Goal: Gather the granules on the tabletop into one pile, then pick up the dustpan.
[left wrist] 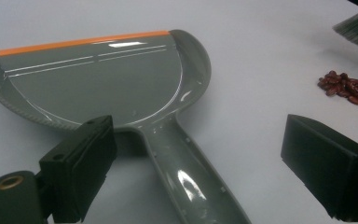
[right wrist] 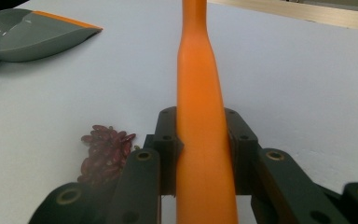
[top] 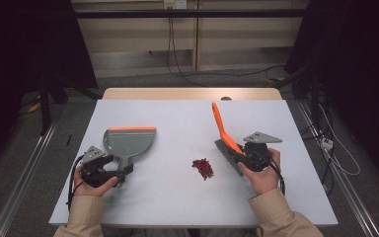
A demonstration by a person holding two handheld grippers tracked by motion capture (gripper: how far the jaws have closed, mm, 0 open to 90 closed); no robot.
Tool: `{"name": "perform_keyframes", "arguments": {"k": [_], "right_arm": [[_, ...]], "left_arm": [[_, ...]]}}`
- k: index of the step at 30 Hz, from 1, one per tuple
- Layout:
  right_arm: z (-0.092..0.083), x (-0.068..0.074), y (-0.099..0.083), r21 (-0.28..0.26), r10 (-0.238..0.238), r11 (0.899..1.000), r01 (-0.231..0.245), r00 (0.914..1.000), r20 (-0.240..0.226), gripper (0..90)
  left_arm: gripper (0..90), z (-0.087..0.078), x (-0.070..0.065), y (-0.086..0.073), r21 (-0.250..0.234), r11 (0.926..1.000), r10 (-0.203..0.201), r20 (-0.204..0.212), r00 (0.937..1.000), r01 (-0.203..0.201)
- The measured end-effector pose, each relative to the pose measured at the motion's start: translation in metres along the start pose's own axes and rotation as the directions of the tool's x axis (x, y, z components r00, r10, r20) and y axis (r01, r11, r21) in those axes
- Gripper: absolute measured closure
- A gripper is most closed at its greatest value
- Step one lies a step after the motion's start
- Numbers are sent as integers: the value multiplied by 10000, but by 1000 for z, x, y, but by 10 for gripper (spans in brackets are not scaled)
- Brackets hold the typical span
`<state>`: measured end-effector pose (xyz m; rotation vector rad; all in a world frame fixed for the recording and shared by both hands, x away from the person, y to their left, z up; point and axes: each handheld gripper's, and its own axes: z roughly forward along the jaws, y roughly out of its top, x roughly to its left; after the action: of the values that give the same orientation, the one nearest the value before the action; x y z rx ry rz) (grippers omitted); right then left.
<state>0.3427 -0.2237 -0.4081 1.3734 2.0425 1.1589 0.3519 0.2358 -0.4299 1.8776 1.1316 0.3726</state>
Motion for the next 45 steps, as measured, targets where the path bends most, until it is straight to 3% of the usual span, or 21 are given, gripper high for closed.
{"name": "perform_keyframes", "arguments": {"k": [11,24,37,42,45], "right_arm": [[-4,-3,0,-95,-362,9993,359,9988,-318,712],[-6,-4,-1,-242,-303,9993,293,9987,-402,712],[-9,-5,0,-331,-248,9992,236,9991,-348,713],[-10,-6,0,-383,-178,9991,166,9993,-323,712],[-10,-6,0,-388,-155,9991,142,9993,-342,712]], "left_arm": [[126,1,5,-3,355,9988,-325,-459,9984,341],[152,8,5,-7,975,9935,-492,-908,9947,581],[192,20,2,-1,1319,9862,-780,-1638,9834,1001],[257,26,-2,5,1681,9800,-696,-2120,9748,1065],[315,31,-2,6,1915,9745,-762,-2076,9752,1169]]}}
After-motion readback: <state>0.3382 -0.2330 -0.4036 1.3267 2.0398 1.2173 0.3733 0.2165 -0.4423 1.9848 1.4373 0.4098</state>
